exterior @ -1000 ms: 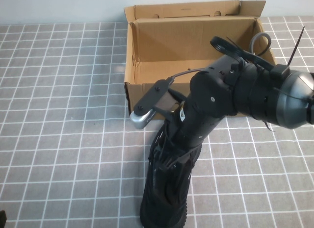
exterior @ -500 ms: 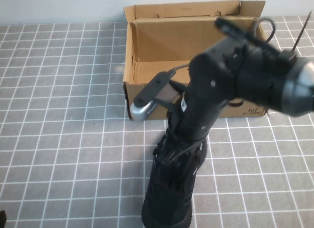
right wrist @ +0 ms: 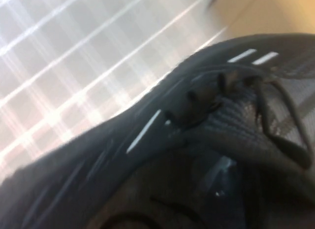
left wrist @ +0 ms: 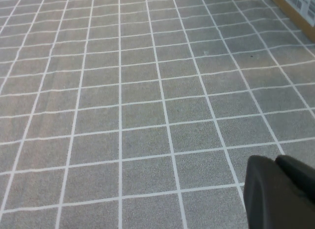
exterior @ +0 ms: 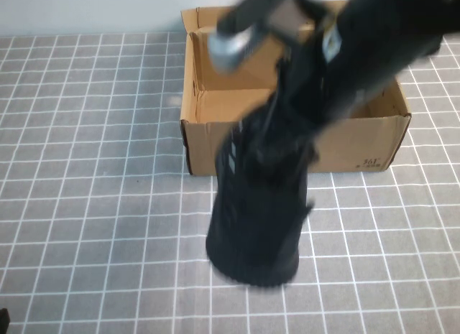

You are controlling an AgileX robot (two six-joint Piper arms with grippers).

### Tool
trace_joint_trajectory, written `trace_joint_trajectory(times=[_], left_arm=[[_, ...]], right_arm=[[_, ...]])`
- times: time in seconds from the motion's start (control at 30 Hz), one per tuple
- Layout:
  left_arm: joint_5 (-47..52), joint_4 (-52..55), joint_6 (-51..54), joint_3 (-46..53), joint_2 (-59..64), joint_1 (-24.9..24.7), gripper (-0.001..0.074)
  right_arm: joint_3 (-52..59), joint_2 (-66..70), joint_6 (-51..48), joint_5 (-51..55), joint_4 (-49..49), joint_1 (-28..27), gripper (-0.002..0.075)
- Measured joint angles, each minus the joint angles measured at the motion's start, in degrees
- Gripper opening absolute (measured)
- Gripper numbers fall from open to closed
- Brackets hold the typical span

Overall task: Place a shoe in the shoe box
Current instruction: Pick up the shoe from the table, then hand over the shoe

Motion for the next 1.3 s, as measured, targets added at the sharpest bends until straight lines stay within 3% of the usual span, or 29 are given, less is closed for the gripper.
trace_joint_trajectory(times=[0.4, 0.83, 0.97, 1.3], left_arm=[[0.00, 0.00, 0.00, 0.00, 0.00, 0.00, -0.0001], [-0.23, 0.60, 0.10, 0.00, 0.00, 0.00, -0.0001], [-6.22, 0.43, -0.63, 0.00, 0.00, 0.00, -0.0001], [-21.26, -14.78, -13.62, 0.00, 0.00, 0.00, -0.0001]], right_arm=[[-21.92, 9.72, 1.27, 2.55, -3.99, -7.27, -0.0006], [-27.92, 16.80, 1.27, 3.13, -2.42, -13.90, -0.0006], [-28.02, 17.40, 1.27, 3.13, -1.92, -14.49, -0.0006], [-28.02, 17.52, 1.35, 3.03, -1.49, -14.77, -0.0006]])
